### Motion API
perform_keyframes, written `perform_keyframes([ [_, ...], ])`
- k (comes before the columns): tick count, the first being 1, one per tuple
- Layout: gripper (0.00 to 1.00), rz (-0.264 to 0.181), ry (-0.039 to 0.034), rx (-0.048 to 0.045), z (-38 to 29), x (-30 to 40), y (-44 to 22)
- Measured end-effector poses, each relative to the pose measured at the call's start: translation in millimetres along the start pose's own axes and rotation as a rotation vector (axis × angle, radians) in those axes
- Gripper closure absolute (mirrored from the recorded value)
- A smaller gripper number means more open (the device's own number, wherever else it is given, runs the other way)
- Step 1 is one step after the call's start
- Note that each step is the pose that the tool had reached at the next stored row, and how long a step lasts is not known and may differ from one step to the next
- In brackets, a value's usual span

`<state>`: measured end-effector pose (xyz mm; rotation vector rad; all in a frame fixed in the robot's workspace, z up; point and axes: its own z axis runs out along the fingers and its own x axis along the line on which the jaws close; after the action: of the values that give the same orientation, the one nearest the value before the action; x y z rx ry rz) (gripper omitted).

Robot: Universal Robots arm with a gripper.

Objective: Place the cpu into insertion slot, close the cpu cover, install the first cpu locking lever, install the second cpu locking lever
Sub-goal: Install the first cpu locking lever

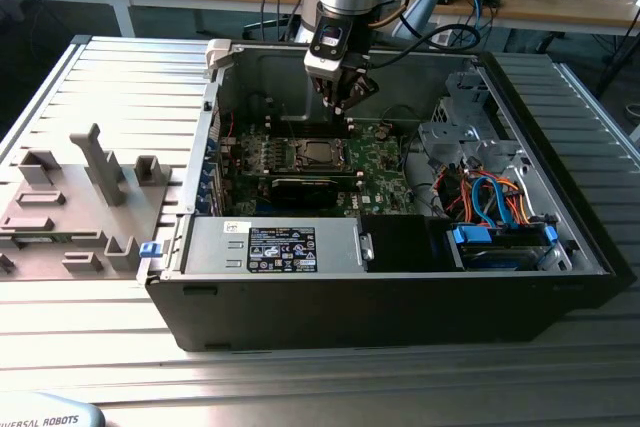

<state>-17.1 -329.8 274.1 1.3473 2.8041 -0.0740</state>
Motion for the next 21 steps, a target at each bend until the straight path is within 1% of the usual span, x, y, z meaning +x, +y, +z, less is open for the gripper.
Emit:
perform_keyframes([
  [21,0.89,-0.021,-0.0006,-0.0011,0.0,0.0,0.0],
])
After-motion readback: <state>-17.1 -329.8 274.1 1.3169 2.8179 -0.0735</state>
